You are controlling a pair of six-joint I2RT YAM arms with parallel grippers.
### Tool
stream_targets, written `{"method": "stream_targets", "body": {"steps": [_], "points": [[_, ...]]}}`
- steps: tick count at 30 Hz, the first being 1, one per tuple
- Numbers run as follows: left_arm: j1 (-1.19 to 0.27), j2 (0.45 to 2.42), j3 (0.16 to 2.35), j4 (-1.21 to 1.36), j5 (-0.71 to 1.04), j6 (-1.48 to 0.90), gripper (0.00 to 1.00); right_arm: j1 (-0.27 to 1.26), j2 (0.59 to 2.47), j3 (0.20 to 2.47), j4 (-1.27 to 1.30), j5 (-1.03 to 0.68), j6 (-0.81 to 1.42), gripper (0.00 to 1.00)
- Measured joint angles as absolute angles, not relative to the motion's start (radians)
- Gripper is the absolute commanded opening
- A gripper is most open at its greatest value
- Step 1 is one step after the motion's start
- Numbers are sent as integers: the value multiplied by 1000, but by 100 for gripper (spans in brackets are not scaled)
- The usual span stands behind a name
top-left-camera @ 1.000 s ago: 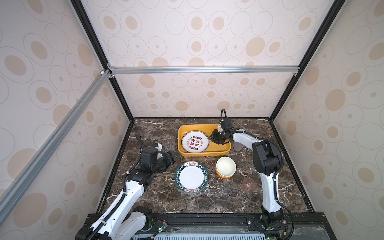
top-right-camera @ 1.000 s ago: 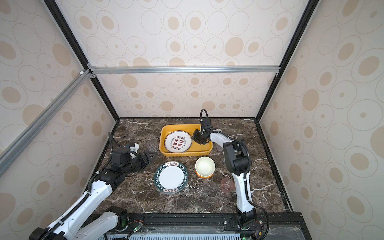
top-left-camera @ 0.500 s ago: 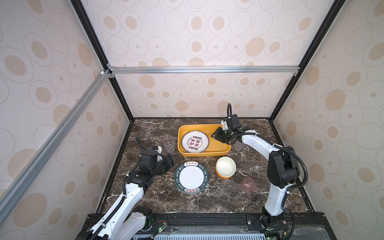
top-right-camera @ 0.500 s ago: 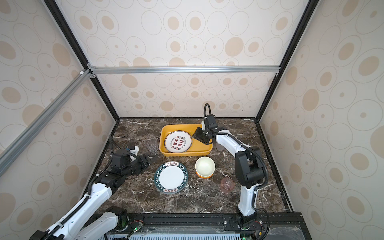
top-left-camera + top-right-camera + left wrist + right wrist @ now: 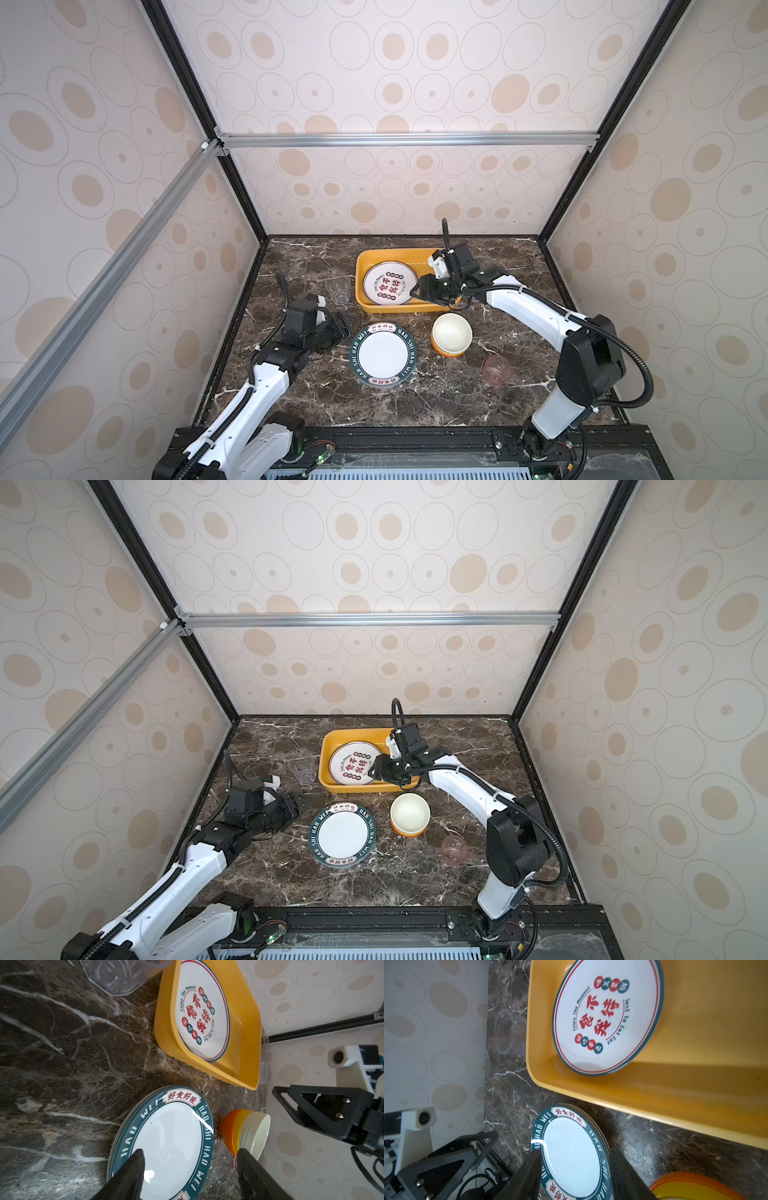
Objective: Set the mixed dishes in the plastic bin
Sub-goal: 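Move the right gripper back to the rim of the next plate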
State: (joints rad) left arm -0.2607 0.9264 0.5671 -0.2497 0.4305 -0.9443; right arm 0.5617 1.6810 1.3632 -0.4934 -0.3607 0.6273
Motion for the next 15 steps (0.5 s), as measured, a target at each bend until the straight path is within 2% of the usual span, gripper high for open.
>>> {"method": "stream_targets", "body": {"steps": [4,8,15], "points": [[-267,925,541,-262,419,-944,69,619,1681,1362,-537,-332,603,56],[-271,918,508,-273,413,-944,69,666,1681,1362,-577,-293,586,62],[-276,918,482,-277,405,-944,68,728,1711,1381,-638,-224,574,62]]}}
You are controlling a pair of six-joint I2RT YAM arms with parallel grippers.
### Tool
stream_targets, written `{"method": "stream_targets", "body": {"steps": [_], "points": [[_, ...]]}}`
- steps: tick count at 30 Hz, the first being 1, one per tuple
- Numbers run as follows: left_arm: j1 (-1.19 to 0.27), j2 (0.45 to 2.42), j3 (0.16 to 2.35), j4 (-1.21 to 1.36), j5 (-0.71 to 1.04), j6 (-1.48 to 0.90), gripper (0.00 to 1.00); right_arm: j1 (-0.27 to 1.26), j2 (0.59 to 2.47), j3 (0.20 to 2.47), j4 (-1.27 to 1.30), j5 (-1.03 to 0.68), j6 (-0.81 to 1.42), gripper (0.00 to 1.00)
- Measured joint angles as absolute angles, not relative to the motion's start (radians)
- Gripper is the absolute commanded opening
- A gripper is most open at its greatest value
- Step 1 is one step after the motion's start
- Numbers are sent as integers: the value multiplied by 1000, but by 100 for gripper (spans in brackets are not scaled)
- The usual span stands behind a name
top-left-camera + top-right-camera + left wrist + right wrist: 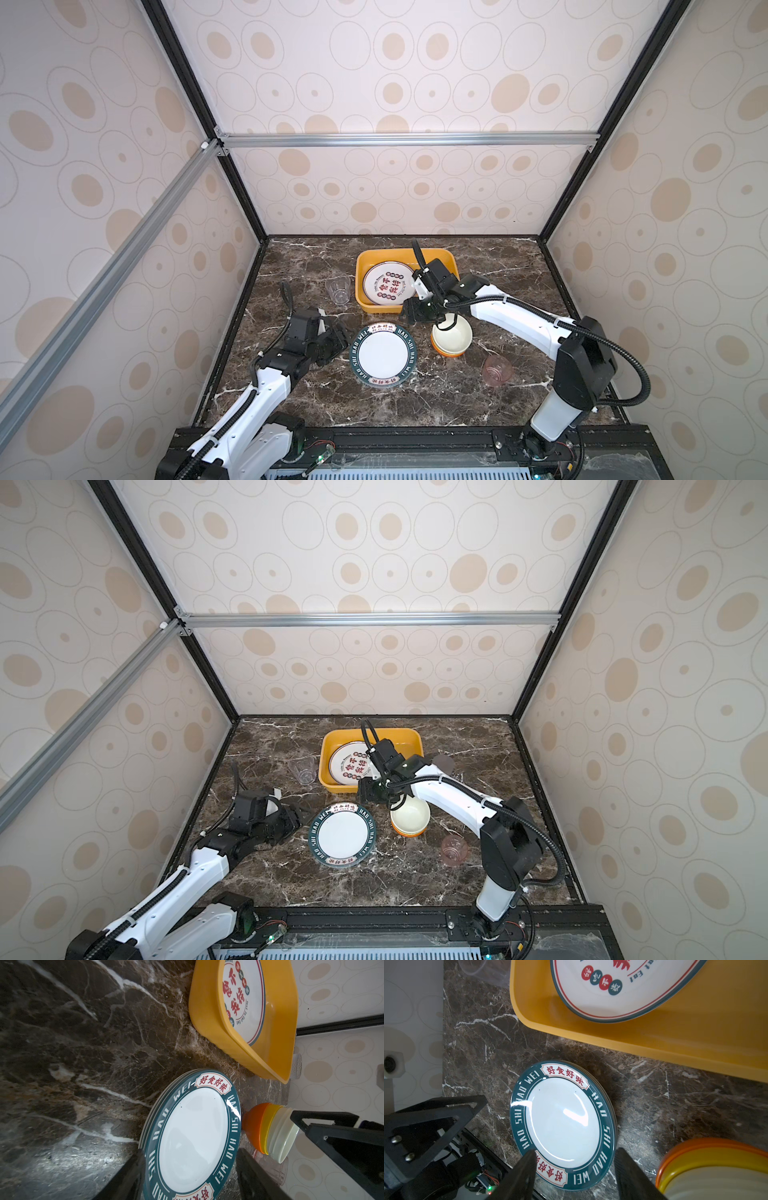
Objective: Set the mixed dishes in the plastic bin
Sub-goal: 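Move the right gripper back to the rim of the next plate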
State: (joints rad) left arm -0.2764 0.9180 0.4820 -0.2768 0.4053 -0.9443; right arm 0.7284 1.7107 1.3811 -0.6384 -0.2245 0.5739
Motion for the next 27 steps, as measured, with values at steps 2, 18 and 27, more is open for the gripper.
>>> {"method": "stream_targets", "body": {"steps": [2,18,27], "points": [[-278,918,475,-276,404,-945,68,741,1736,1404,-662,-197,568,62],[-290,919,431,-268,400,-948,59,786,1847,1459,-741,-81,548,60],[-294,926,418,-259,399,-949,57,792,1885,1459,-732,-83,549,58]]}}
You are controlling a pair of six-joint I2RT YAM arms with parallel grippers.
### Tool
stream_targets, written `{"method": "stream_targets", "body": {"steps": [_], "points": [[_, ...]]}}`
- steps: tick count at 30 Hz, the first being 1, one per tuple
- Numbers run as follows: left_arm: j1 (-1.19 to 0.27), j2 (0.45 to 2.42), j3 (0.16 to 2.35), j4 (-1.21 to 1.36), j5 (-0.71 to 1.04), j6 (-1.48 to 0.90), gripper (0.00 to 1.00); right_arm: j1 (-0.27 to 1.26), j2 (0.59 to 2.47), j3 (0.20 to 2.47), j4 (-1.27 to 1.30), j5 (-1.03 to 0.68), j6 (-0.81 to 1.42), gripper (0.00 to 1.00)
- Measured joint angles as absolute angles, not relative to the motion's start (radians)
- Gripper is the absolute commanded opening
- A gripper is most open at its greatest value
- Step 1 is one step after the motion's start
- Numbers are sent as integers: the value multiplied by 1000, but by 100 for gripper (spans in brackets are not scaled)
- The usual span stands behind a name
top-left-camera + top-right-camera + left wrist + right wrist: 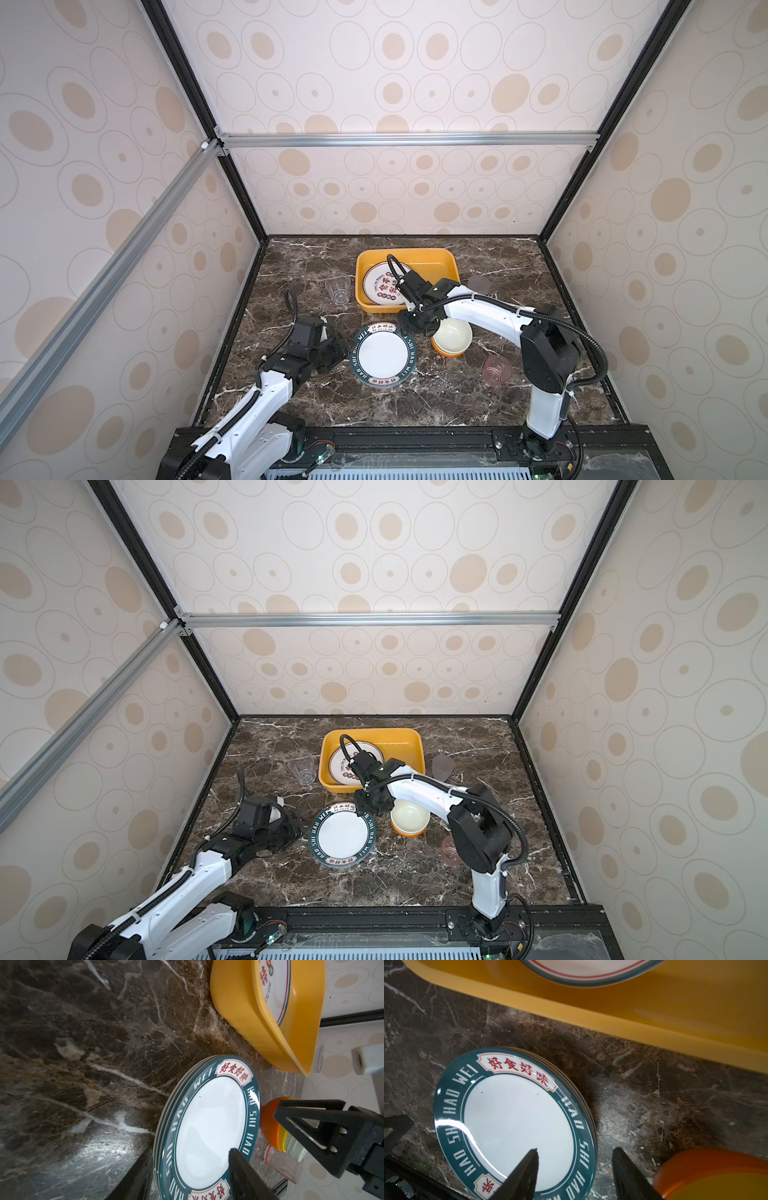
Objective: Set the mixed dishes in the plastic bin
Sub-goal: 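Move the right gripper back to the rim of the next plate, then lower the right gripper onto the rim of the top green-rimmed plate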
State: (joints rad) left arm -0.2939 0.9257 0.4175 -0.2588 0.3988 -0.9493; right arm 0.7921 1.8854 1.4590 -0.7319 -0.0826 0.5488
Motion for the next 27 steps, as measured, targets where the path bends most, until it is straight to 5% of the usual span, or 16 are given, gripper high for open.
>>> {"method": "stream_targets", "body": {"steps": [27], "points": [[-300,966,402,-231,399,-949,56,801,1954,1467,-719,-128,549,56]]}}
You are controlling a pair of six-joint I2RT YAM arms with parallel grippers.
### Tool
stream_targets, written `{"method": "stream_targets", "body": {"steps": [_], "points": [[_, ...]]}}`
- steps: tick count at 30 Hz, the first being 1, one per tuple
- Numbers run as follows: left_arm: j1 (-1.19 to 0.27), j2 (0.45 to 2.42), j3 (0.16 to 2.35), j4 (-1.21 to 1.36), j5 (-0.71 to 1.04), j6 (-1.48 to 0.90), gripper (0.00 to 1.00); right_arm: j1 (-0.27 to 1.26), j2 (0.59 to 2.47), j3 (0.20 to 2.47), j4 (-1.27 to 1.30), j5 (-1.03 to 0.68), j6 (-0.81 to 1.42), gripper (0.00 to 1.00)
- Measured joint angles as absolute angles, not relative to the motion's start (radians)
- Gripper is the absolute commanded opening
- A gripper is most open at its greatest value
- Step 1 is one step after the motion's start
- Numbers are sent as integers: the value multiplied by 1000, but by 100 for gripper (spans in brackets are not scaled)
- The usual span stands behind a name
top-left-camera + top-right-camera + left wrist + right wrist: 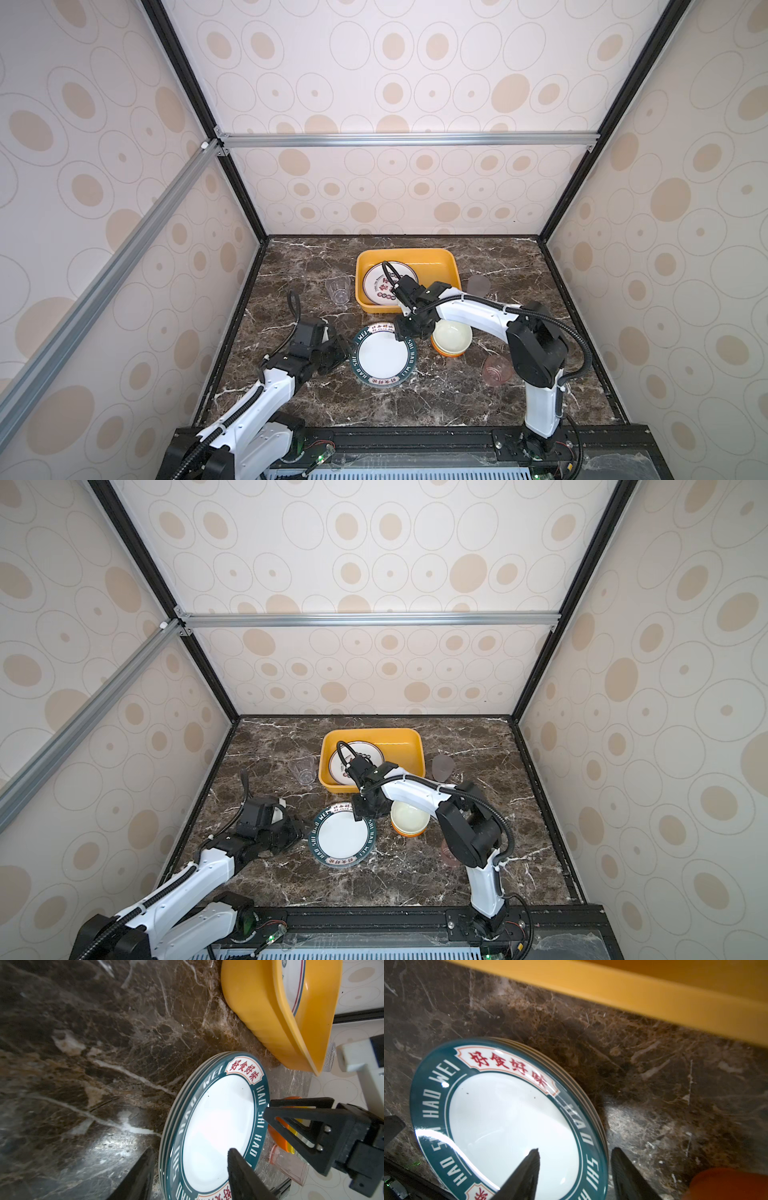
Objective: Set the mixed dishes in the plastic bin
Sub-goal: 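Lower the right gripper onto the rim of the top green-rimmed plate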
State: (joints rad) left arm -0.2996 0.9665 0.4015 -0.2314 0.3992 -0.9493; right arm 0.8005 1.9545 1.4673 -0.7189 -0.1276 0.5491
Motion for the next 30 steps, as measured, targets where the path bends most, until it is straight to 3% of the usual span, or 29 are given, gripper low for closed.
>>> {"method": "stream_targets", "body": {"steps": [21,30], "points": [[-300,966,372,-217,400,-950,51,802,1961,1470,-719,-132,548,42],[-300,966,366,-217,399,-950,51,802,1962,1470,-717,-140,548,41]]}}
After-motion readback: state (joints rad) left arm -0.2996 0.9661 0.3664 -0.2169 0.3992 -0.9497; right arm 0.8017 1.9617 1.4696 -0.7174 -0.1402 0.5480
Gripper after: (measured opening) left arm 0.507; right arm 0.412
